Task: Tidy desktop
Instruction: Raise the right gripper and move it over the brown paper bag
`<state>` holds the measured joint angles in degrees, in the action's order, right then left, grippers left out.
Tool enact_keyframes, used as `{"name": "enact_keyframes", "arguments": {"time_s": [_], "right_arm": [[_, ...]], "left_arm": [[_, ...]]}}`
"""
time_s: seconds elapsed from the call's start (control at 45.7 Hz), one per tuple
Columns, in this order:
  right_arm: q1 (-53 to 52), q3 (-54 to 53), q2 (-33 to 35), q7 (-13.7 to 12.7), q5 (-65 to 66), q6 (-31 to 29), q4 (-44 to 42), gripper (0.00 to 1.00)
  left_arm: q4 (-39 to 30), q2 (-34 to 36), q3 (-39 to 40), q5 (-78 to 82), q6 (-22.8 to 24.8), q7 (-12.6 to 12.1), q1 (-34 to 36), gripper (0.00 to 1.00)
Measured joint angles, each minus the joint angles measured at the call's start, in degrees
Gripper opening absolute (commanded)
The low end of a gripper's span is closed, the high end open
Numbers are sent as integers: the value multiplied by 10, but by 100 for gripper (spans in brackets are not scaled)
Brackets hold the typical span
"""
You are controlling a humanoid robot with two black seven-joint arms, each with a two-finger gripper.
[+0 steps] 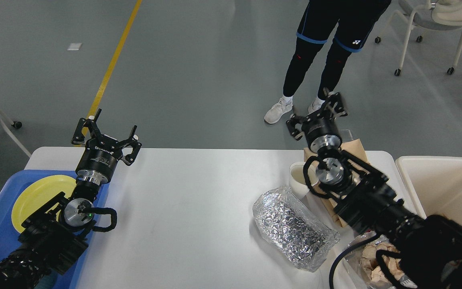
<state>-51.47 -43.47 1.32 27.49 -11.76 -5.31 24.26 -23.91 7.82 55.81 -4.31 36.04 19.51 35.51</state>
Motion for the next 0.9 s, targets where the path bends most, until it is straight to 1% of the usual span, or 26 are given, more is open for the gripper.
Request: {"name": "enact_keyframes", "arguments": {"time_s": [0.088,0.197,0.372,0.504,0.635,0.701,0.766,0.81,0.854,0.898], "right_arm": [[-51,74,55,0,-22,1,-32,100],[-96,180,116,0,-30,3,-48,100],[-159,359,162,-1,-31,-5,-42,100],[-229,555,176,-2,-30,-8,0,100],[-314,770,192,-2,-30,-19,95,100],[-360,853,199,-2,-29,-50,155,100],[-412,924,202,-2,-27,-110,205,100],[-442,960,201,-1,-26,-159,232,100],[-462,980,198,-1,-26,-193,256,100],[-480,990,196,-1,-26,-214,287,100]], "left_arm": [[0,0,0,0,0,0,0,97],[0,0,0,0,1,0,0,97],[0,0,0,0,1,0,0,97],[0,0,0,0,1,0,0,97],[0,0,0,0,1,0,0,97],[0,0,0,0,1,0,0,97],[0,0,0,0,1,0,0,97],[0,0,0,0,1,0,0,97],[0,0,0,0,1,0,0,97],[0,0,0,0,1,0,0,97]]}}
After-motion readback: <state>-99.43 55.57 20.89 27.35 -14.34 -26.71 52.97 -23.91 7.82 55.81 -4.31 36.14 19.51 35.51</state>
